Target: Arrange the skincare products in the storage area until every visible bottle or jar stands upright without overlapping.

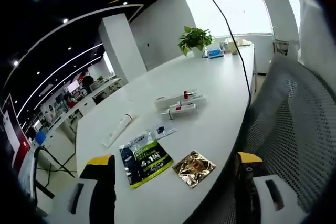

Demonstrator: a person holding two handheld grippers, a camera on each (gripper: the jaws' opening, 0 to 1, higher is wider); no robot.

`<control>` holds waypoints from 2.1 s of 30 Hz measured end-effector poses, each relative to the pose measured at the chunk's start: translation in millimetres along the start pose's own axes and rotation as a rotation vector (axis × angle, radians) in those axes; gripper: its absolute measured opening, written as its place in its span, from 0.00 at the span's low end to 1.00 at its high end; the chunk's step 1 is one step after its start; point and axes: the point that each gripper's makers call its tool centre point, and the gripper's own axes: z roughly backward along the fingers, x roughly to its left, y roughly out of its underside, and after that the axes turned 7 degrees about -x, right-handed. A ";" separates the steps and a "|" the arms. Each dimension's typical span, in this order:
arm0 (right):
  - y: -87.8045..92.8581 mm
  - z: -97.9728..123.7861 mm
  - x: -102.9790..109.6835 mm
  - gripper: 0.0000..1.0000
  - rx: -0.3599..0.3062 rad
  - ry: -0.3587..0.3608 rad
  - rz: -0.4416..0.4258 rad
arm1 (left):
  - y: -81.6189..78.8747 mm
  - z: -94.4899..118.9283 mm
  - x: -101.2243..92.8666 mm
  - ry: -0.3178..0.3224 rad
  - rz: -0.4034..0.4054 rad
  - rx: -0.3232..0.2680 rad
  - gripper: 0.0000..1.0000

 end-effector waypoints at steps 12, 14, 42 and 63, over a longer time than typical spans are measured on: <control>-35.7 -34.2 30.7 0.82 -0.023 -0.097 -0.007 | 2.5 12.2 4.2 -0.048 0.004 0.000 0.97; -27.2 -45.7 28.6 0.82 0.022 -0.107 0.011 | -0.4 12.9 7.8 -0.063 0.014 -0.011 0.96; 56.6 -136.9 -79.2 0.83 0.509 -0.200 -0.020 | -7.9 -1.3 31.0 -0.125 0.046 -0.031 0.85; 307.3 -143.0 -66.4 0.82 0.950 -0.581 0.242 | 2.7 -3.8 41.7 -0.165 0.080 0.017 0.76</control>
